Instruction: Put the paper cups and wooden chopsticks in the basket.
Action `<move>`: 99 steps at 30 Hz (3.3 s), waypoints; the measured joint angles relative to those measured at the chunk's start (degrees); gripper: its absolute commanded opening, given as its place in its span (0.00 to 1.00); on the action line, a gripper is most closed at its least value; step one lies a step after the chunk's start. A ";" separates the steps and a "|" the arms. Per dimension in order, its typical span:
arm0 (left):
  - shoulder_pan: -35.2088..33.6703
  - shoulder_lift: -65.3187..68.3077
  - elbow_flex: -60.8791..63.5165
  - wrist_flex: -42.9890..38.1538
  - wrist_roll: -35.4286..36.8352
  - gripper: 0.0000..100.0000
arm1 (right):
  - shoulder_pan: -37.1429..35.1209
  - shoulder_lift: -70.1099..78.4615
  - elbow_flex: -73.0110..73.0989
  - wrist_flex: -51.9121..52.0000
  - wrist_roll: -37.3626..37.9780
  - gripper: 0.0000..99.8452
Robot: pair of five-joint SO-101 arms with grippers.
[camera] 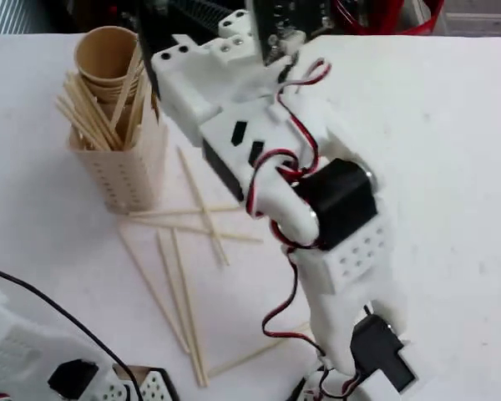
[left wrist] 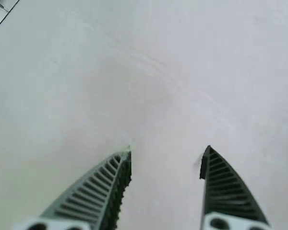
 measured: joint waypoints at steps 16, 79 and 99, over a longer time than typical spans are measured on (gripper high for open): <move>2.46 0.00 -12.92 23.12 -3.96 0.24 | 0.18 8.26 3.34 5.54 4.84 0.29; 77.98 -3.16 27.08 20.13 17.41 0.08 | 40.00 -64.18 129.67 -3.78 33.67 0.08; 84.13 -1.05 -2.73 26.29 6.77 0.02 | 40.00 -64.18 129.67 -3.78 33.67 0.08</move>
